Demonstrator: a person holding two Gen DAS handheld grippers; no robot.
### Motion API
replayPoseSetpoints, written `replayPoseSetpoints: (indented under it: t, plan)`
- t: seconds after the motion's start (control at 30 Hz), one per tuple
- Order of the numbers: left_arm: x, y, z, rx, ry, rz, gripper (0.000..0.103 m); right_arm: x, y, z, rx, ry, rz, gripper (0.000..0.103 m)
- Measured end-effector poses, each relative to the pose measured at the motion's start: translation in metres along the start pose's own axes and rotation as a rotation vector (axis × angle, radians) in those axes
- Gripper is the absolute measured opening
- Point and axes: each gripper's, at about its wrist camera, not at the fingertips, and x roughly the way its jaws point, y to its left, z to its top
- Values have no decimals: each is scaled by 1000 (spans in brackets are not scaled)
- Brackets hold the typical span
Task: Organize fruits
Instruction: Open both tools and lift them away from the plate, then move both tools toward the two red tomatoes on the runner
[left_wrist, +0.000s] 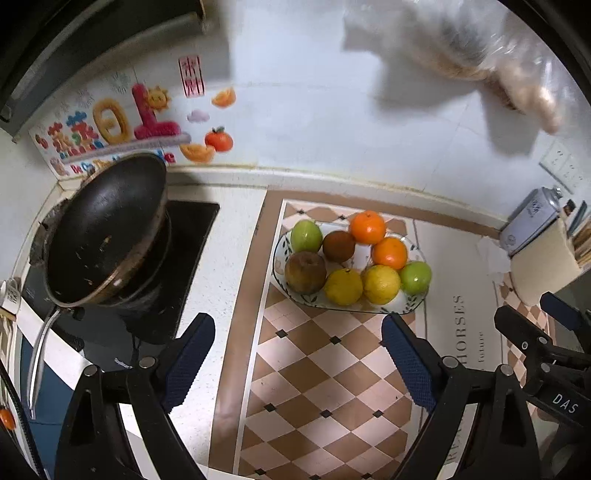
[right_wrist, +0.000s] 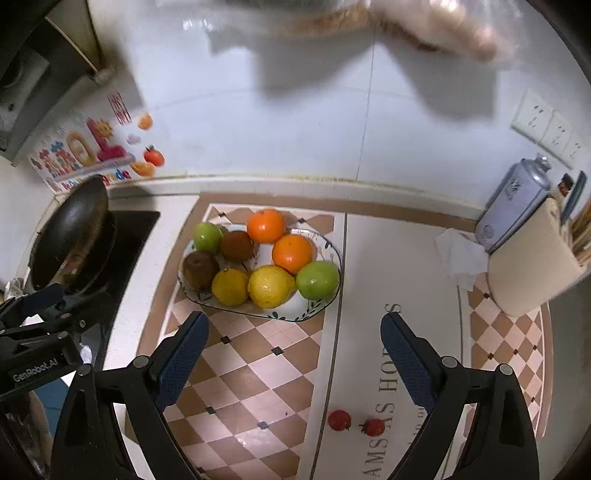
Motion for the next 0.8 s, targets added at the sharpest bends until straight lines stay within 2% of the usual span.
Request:
replayPoseSetpoints:
  t: [0.2, 0.5, 0.67, 0.8]
  plan:
    - [-42, -8, -5, 39, -86, -15, 93, -51, -8, -11, 33, -74, -3, 96]
    - [-76, -15, -14, 62, -145, -34, 93, -102, -17, -24, 76, -143, 4, 96]
    - [-79, -16, -14, 67, -149, -33, 93, -114, -16, -23, 82, -159, 15, 96]
    - [-71, -18, -14, 64, -125, -29, 93, -107, -16, -21, 90, -146, 38, 96]
